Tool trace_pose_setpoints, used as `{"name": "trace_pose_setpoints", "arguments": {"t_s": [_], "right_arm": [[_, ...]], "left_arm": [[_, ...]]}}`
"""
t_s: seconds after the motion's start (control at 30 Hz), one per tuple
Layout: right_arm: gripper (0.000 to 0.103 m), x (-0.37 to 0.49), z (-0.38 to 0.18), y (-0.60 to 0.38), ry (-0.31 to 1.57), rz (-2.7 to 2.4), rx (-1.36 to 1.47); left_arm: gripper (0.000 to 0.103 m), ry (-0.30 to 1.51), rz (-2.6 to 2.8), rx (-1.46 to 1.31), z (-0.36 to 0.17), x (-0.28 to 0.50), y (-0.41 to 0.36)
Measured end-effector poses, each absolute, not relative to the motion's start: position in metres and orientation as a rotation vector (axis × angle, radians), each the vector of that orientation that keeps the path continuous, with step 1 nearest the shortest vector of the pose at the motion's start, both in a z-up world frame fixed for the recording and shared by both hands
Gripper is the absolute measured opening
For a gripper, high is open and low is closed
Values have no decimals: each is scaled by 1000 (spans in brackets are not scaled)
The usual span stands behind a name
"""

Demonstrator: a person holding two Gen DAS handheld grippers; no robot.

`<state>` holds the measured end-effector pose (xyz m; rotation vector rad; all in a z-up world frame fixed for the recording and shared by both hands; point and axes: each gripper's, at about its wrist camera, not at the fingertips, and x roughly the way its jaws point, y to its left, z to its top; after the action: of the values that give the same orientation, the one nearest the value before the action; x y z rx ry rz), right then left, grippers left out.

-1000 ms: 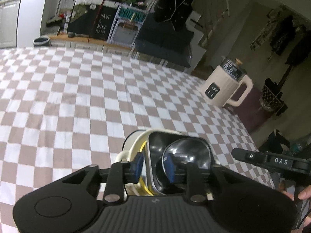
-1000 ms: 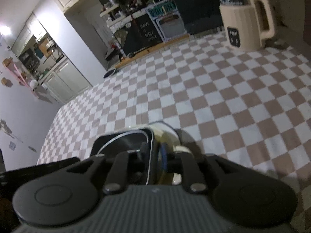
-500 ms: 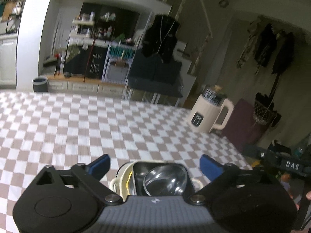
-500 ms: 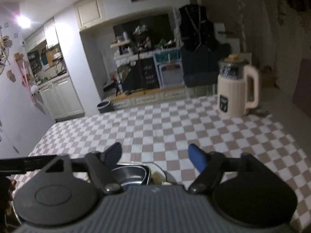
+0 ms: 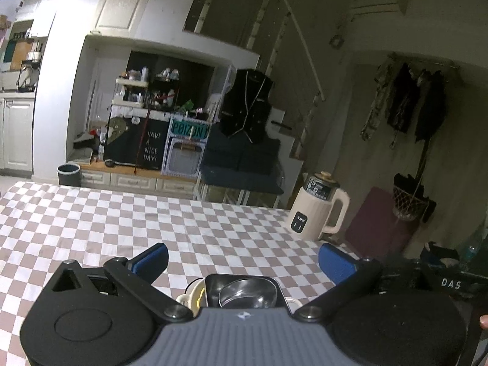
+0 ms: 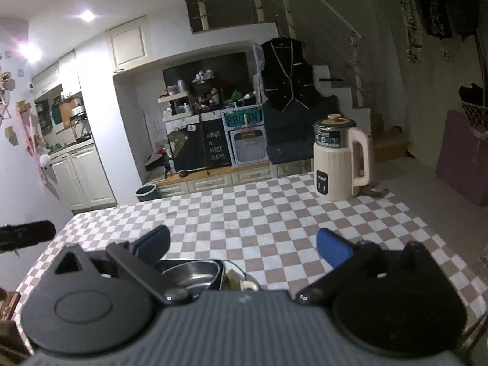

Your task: Organize plates and bowls

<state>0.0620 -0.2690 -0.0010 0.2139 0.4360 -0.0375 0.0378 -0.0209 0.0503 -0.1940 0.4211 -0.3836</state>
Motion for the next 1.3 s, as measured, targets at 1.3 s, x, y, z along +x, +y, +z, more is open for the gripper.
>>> {"name": "trace_pose_setpoints", "arguments": {"t_s": [1.3], "right_arm": [[103,7,-56,-237,488,34,12]], "left_arm": [[103,522,-169,37,-25,-30,-30]]}}
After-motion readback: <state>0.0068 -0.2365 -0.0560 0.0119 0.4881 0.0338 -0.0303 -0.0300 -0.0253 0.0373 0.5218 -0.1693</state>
